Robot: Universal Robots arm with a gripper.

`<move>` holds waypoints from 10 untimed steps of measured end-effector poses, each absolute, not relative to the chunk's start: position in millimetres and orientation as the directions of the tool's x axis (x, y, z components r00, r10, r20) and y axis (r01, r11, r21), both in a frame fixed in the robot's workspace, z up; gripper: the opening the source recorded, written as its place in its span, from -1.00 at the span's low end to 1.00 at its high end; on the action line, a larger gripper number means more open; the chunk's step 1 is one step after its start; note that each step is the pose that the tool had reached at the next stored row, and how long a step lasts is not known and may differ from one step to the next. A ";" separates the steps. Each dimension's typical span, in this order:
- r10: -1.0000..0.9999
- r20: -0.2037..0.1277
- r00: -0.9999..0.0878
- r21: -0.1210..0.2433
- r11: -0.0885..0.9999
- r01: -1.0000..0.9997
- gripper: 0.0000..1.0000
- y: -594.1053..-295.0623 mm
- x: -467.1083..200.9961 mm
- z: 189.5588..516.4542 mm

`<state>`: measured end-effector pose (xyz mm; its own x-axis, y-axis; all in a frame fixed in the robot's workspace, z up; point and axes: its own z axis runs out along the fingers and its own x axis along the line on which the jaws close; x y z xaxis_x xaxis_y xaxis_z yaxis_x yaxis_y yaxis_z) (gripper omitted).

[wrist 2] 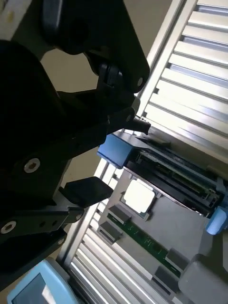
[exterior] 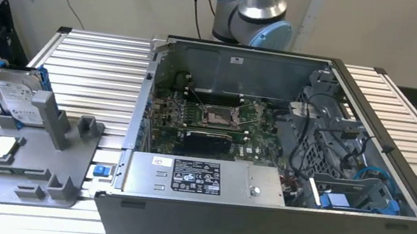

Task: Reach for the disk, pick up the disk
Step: 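Pick up the disk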

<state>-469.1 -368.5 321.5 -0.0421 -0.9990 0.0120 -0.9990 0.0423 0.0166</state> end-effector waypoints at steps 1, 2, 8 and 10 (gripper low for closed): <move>-0.999 0.012 -0.035 0.016 0.035 -0.999 1.00 -368.5 -469.4 319.8; -1.000 0.011 -0.027 0.016 0.027 -0.999 1.00 -368.5 -469.8 317.9; -1.000 0.010 0.001 0.016 -0.001 -1.000 1.00 -368.6 -470.9 307.0; -1.000 0.010 0.006 0.016 -0.006 -1.000 1.00 -368.6 -470.9 303.5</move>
